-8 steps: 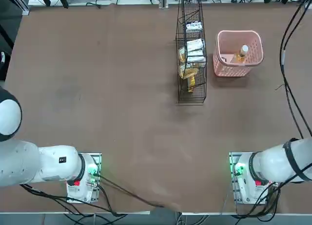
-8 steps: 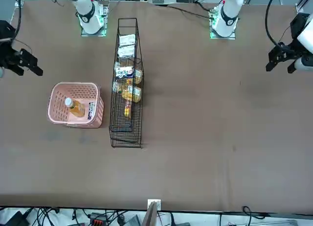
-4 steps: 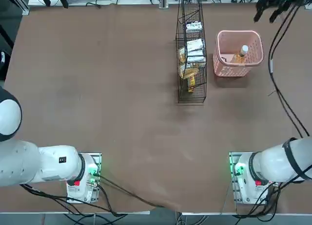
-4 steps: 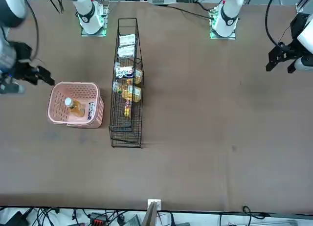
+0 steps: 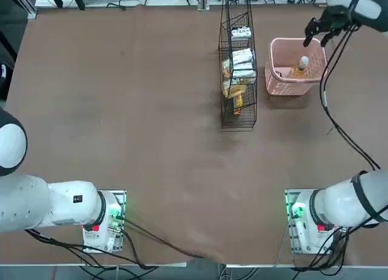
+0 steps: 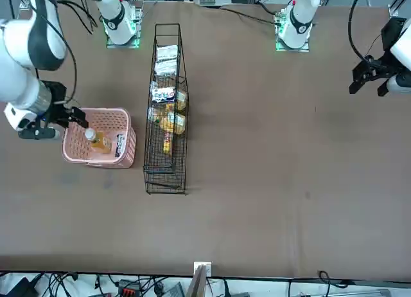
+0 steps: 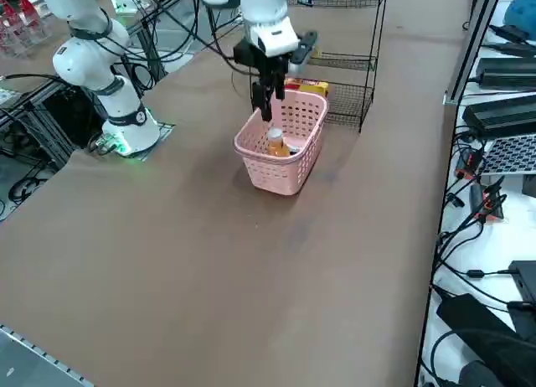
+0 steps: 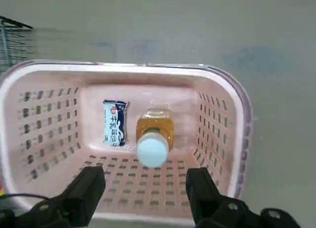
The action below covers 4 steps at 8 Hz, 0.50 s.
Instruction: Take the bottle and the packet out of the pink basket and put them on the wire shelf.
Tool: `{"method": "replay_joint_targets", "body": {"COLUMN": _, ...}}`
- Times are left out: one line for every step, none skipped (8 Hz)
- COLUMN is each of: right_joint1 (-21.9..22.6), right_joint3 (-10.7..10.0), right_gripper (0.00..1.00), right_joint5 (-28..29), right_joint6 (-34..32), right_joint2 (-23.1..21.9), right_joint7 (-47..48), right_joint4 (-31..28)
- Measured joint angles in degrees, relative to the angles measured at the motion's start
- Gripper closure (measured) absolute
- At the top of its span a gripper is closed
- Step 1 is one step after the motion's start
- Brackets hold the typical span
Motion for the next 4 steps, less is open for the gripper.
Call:
{"method": "replay_joint_targets", "body": {"right_joint1": 0.0, "right_joint3": 0.16, "right_gripper": 0.01, "right_joint5": -0.03, "right_joint6": 3.62, "right_joint2": 0.51, "right_joint7": -0.16, "right_joint4": -2.18}}
{"method": "replay_joint_targets", "body": {"right_joint1": 0.0, "right_joint3": 0.24, "right_gripper": 0.03, "right_joint5": -0.05, "right_joint6": 6.42, "right_joint2": 1.11, "right_joint7": -0.3, "right_joint4": -3.86}}
{"method": "replay_joint_targets", "body": {"right_joint1": 0.0, "right_joint3": 0.26, "right_gripper": 0.03, "right_joint5": -0.06, "right_joint6": 8.24, "right_joint2": 1.88, "right_joint7": -0.59, "right_joint4": -4.84}}
{"method": "replay_joint_targets", "body": {"right_joint1": 0.0, "right_joint3": 0.26, "right_gripper": 0.04, "right_joint5": -0.06, "right_joint6": 9.19, "right_joint2": 2.6, "right_joint7": -1.33, "right_joint4": -5.14}}
